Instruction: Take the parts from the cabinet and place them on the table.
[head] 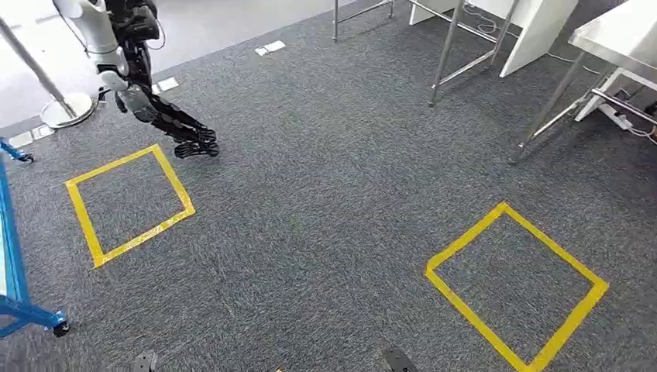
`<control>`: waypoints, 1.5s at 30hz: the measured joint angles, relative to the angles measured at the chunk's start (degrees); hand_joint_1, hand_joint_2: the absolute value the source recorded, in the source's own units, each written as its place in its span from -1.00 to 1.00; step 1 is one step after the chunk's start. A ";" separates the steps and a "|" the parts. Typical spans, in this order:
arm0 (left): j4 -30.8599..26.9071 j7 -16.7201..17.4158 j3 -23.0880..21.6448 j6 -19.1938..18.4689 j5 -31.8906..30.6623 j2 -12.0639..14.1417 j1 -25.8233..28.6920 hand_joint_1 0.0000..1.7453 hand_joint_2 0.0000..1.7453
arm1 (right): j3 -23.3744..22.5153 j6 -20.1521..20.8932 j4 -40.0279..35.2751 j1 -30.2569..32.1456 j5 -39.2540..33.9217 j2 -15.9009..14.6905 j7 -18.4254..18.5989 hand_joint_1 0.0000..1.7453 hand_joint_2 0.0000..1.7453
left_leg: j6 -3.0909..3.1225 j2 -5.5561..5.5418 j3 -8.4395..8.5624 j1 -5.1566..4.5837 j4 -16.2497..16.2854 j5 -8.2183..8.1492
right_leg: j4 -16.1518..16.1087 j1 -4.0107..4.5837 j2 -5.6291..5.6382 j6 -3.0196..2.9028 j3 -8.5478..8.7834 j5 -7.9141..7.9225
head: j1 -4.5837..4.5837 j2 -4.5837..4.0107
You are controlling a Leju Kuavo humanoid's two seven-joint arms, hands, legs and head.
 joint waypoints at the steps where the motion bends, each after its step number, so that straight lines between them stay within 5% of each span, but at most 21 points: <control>1: 0.00 -0.07 0.00 0.07 0.00 0.00 -0.24 -1.00 -1.00 | 0.11 -0.02 0.00 -0.07 -0.02 -0.07 0.02 -1.00 -1.00 | 0.36 0.41 0.33 -0.48 -0.98 -0.48 | 0.36 0.85 -0.55 0.47 -0.80 -0.47 | -0.02 0.00; 5: -0.02 -1.18 0.00 3.84 -0.46 0.18 -0.07 -1.00 -1.00 | 0.52 -0.31 -0.02 -0.52 -0.22 -0.02 0.35 -1.00 -1.00 | 2.21 -2.68 -0.13 -1.01 -1.51 -0.05 | 0.05 1.11 -3.05 1.57 0.42 -0.70 | 0.51 0.00; 8: -0.07 -1.58 0.00 5.97 -0.68 0.68 -0.17 -1.00 -1.00 | 0.70 -0.59 -0.09 -0.58 -0.48 0.02 0.48 -1.00 -1.00 | 3.31 -4.37 -0.24 -0.56 -1.79 0.56 | 7.69 0.10 4.14 1.30 -3.11 -5.13 | 0.94 0.00; 11: -0.07 -1.81 -0.02 6.10 -1.05 1.07 -0.07 -1.00 -1.00 | 0.70 -0.72 0.00 -0.13 -0.68 -0.02 0.59 -1.00 -1.00 | 3.50 -7.26 -0.70 -0.79 -1.74 0.78 | 18.76 -0.12 5.34 1.61 -8.77 -8.52 | 0.90 0.00; 14: -0.07 -1.62 -0.02 5.80 -1.11 1.27 0.09 -1.00 -1.00 | 0.70 -0.72 0.00 -0.32 -0.68 -0.09 0.72 -1.00 -1.00 | 3.09 -9.97 -0.66 -0.73 -1.72 1.05 | 7.79 -0.29 6.08 3.19 -3.84 -2.88 | 0.96 0.00; 15: -0.07 -0.97 -0.02 5.05 -1.18 1.27 0.06 -1.00 -1.00 | 0.72 -0.61 0.00 -0.52 -0.68 -0.09 0.72 -1.00 -1.00 | 2.89 -10.67 -0.66 -0.68 -1.71 1.17 | 2.47 -0.67 7.92 3.45 -1.38 -0.85 | 0.99 0.00; 16: -0.07 0.03 -0.04 4.46 -1.50 1.29 0.08 -1.00 -1.00 | 0.81 -0.40 0.02 -0.68 -0.68 -0.07 0.74 -1.00 -1.00 | 2.50 -11.21 -0.71 -0.81 -1.65 1.30 | 1.11 -0.71 9.96 3.04 -1.01 -0.83 | 0.85 0.00; 20: -0.07 7.79 -2.30 5.25 -8.12 1.53 1.01 -1.00 -1.00 | 1.44 0.52 0.06 -1.23 -0.35 -0.02 1.71 -1.00 -1.00 | 0.87 -13.24 -1.45 -0.78 -2.35 2.21 | 0.55 0.10 7.70 0.99 -0.77 0.12 | 0.88 0.00; 21: -0.04 10.00 -3.48 5.14 -10.50 1.51 1.52 -1.00 -1.00 | 1.53 0.59 0.06 -1.40 -0.37 -0.02 1.84 -1.00 -1.00 | 0.95 -11.59 -1.65 -0.54 -1.56 1.61 | 0.19 -0.82 7.08 0.34 -0.65 0.57 | 0.66 0.00; 23: -0.04 12.79 -6.30 4.55 -15.33 1.57 2.75 -1.00 -1.00 | 1.57 0.70 0.06 -1.26 -0.44 -0.07 2.01 -1.00 -1.00 | 0.69 -6.51 -4.18 -0.98 4.14 -2.55 | 0.09 -0.26 5.83 -0.67 -0.66 0.57 | 0.26 0.00; 25: -0.04 13.38 -9.29 3.98 -18.10 1.55 3.84 -1.00 -1.00 | 1.57 0.89 0.09 -0.77 -0.33 -0.33 2.38 -1.00 -1.00 | 0.33 -5.41 -8.48 -0.81 13.35 -6.76 | 0.11 0.24 3.89 -1.04 -0.77 0.46 | 0.35 0.00; 26: -0.02 13.59 -10.43 3.43 -19.00 1.51 4.44 -1.00 -1.00 | 1.60 1.20 0.09 -0.73 -0.07 -0.50 2.47 -1.00 -1.00 | 0.16 -5.18 -9.50 -0.64 15.62 -7.11 | 0.11 0.36 2.99 -1.04 -0.83 0.44 | 0.33 0.00; 28: -0.02 14.07 -12.59 2.58 -20.22 1.51 5.29 -1.00 -1.00 | 1.77 1.55 0.06 -0.83 0.31 -0.66 2.54 -1.00 -1.00 | -0.03 -4.65 -7.43 -0.34 12.31 -4.71 | 0.13 0.45 1.53 -1.08 -0.87 0.37 | 0.29 0.00; 29: -0.02 14.23 -13.55 2.41 -20.35 1.51 5.41 -1.00 -1.00 | 1.82 1.70 0.06 -0.93 0.37 -0.70 2.54 -1.00 -1.00 | -0.01 -4.01 -4.53 -0.26 7.32 -2.50 | 0.13 0.44 0.67 -1.06 -0.82 0.27 | 0.35 0.00; 31: -0.02 14.29 -14.49 2.25 -20.52 1.44 5.24 -1.00 -1.00 | 1.84 1.84 0.04 -1.06 0.48 -0.77 2.54 -1.00 -1.00 | 0.14 0.85 0.46 -0.50 -1.13 -1.01 | 0.24 0.83 -0.57 -0.52 -0.60 -0.14 | 0.26 0.00; 35: -0.02 15.85 -15.56 -0.02 -21.16 1.27 5.35 -1.00 -1.00 | 2.06 2.38 0.04 -1.30 0.85 -0.96 2.54 -1.00 -1.00 | 1.71 -2.29 0.16 -1.42 -1.50 -0.54 | 0.23 1.40 -3.16 0.61 -0.17 -0.55 | 0.68 0.00; 36: 0.00 16.39 -16.07 -0.55 -21.82 1.11 5.43 -1.00 -1.00 | 2.08 2.40 0.02 -1.30 0.87 -1.01 2.56 -1.00 -1.00 | 2.49 -3.01 0.51 -0.74 -2.13 0.02 | 0.63 1.42 -2.66 1.10 -0.70 -1.04 | 0.66 0.00; 38: 0.00 17.03 -17.15 -1.07 -22.84 0.94 5.44 -1.00 -1.00 | 2.10 2.56 0.08 -1.14 0.83 -1.20 2.60 -1.00 -1.00 | 3.22 -4.04 0.33 -0.66 -2.35 0.46 | 5.56 0.57 3.52 0.88 -2.60 -3.99 | 0.88 0.00; 41: 0.00 17.11 -18.10 -1.27 -23.28 0.81 5.22 -1.00 -1.00 | 2.10 2.78 0.33 -0.09 0.76 -1.68 2.62 -1.00 -1.00 | 3.47 -7.00 -0.15 -0.68 -2.34 0.72 | 18.60 0.21 5.40 0.97 -8.86 -8.61 | 0.94 0.00; 43: 0.00 17.07 -18.40 -1.36 -23.39 0.77 5.45 -1.00 -1.00 | 2.10 2.88 0.44 0.34 0.70 -1.84 2.62 -1.00 -1.00 | 3.23 -8.76 -0.14 -0.60 -2.32 0.87 | 16.45 -0.26 5.44 2.12 -8.00 -6.78 | 0.94 0.00; 45: 0.00 16.72 -18.84 -1.44 -23.50 0.68 5.50 -1.00 -1.00 | 2.10 2.91 0.44 0.34 0.70 -2.08 2.60 -1.00 -1.00 | 2.80 -10.37 -0.14 -0.40 -2.20 1.10 | 6.79 -1.05 6.78 3.55 -3.46 -2.62 | 0.92 0.00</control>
